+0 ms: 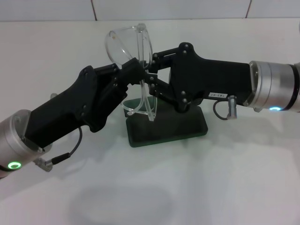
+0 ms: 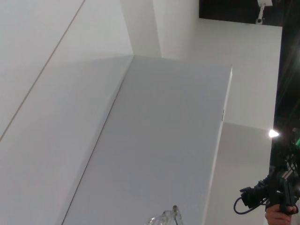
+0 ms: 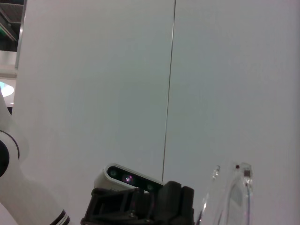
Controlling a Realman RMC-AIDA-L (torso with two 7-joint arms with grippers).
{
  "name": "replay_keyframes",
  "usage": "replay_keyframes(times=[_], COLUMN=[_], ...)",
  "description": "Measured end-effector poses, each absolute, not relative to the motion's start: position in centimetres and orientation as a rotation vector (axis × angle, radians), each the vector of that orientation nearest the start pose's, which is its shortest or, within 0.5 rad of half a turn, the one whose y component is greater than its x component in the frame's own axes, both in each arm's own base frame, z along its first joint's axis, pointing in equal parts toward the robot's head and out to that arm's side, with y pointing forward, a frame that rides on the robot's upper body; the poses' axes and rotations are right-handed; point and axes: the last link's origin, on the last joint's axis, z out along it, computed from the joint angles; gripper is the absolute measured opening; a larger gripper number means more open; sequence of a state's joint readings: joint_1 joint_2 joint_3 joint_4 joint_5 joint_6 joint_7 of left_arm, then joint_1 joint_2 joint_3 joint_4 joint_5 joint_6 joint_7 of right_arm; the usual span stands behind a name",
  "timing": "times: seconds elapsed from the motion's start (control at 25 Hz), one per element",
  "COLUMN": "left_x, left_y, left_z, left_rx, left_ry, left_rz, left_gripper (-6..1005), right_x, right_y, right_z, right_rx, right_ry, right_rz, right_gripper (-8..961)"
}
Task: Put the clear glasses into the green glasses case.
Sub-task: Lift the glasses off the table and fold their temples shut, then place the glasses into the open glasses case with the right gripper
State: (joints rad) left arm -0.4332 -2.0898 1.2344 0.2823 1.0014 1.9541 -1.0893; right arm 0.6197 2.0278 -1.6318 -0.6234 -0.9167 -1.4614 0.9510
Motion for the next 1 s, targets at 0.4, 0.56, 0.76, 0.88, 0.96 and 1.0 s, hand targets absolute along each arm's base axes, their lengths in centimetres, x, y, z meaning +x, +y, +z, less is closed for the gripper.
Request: replay_keyframes(times=[0.4,0.56,0.76,0.88,0.96,1.0], left_x=[-21.29,-21.29,-21.36,-21.41,-21.43,-21.46], left_y=[25.70,25.71,25.69,25.65,25.53,25.45], left_z=[-1.03,-1.02,-0.99,-0.99,-0.97,-0.88], left_rx=[-2.407,-2.406,-2.405,-2.406,-2.426,-2.440], left_ry=[-0.462,-0.462,-0.463,-0.466,-0.459,-0.450], left_rz=[-1.825,-1.825,-1.823,-1.822,-1.818,-1.815], left_gripper=[70,71,72,72,73,73], right_x=[12.43,12.20,12.16,12.34,12.47,12.50], right_y=[32.59,32.48,32.48,32.72,32.98,33.14], right_z=[-4.47,-4.60,-4.62,-4.49,-4.36,-4.25], right_rx=[-2.737,-2.749,-2.750,-2.737,-2.728,-2.725], right_ry=[-0.168,-0.182,-0.185,-0.173,-0.164,-0.161], right_rz=[1.313,1.316,1.315,1.304,1.290,1.283], right_gripper=[119,119,120,120,120,121])
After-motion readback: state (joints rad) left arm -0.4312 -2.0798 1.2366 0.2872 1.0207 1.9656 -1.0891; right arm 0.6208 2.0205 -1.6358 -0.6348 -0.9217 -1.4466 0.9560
